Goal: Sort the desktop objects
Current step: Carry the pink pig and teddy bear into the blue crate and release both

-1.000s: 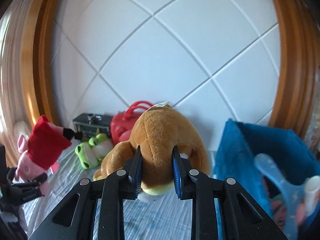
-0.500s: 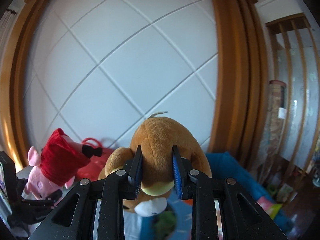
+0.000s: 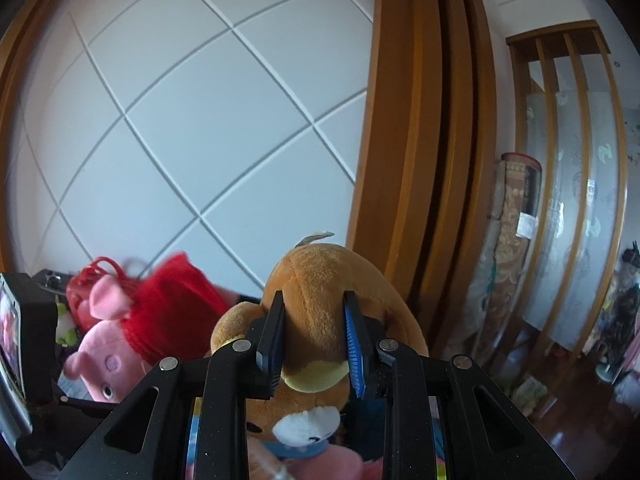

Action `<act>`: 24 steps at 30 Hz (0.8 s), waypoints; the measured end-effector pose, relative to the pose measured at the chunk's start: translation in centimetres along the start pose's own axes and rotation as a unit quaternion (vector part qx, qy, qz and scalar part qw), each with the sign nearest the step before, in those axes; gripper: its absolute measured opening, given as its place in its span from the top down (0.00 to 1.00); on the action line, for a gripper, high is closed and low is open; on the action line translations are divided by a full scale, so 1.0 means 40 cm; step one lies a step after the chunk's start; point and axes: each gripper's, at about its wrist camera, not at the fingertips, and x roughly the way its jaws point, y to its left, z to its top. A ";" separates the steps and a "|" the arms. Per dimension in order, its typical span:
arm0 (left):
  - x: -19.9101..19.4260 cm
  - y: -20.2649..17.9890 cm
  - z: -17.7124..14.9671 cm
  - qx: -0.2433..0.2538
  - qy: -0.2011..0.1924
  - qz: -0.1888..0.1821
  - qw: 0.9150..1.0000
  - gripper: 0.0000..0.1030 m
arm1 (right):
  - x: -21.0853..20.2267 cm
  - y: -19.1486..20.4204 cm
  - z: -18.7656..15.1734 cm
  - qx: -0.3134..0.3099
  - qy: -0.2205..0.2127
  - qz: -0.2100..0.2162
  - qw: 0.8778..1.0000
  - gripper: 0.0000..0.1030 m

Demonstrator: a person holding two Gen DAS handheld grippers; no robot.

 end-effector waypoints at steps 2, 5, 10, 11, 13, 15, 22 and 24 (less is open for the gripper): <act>0.014 -0.024 -0.003 0.009 0.007 0.008 1.000 0.09 | 0.037 -0.024 -0.024 0.006 0.019 0.006 1.000 0.75; 0.015 -0.044 -0.011 0.020 0.005 0.013 1.000 0.09 | 0.083 -0.038 -0.063 0.012 0.045 0.010 0.999 0.74; 0.010 -0.023 -0.016 0.025 -0.002 0.025 0.999 0.09 | 0.122 -0.070 -0.083 0.030 0.056 0.038 0.997 0.70; 0.010 -0.018 -0.016 0.024 -0.002 0.026 0.999 0.09 | 0.123 -0.067 -0.082 0.024 0.054 0.038 0.998 0.64; 0.008 -0.013 -0.016 0.021 -0.002 0.029 0.999 0.09 | 0.116 -0.059 -0.078 0.019 0.050 0.042 0.998 0.49; 0.007 -0.003 -0.019 0.019 -0.003 0.028 0.999 0.09 | 0.106 -0.053 -0.076 0.014 0.046 0.042 0.998 0.38; -0.010 0.015 -0.037 0.020 -0.011 0.020 1.000 0.09 | 0.071 -0.065 -0.084 0.012 0.043 0.025 0.999 0.19; -0.025 0.011 -0.039 0.023 -0.016 0.016 0.999 0.09 | 0.060 -0.071 -0.086 0.014 0.044 0.022 0.999 0.13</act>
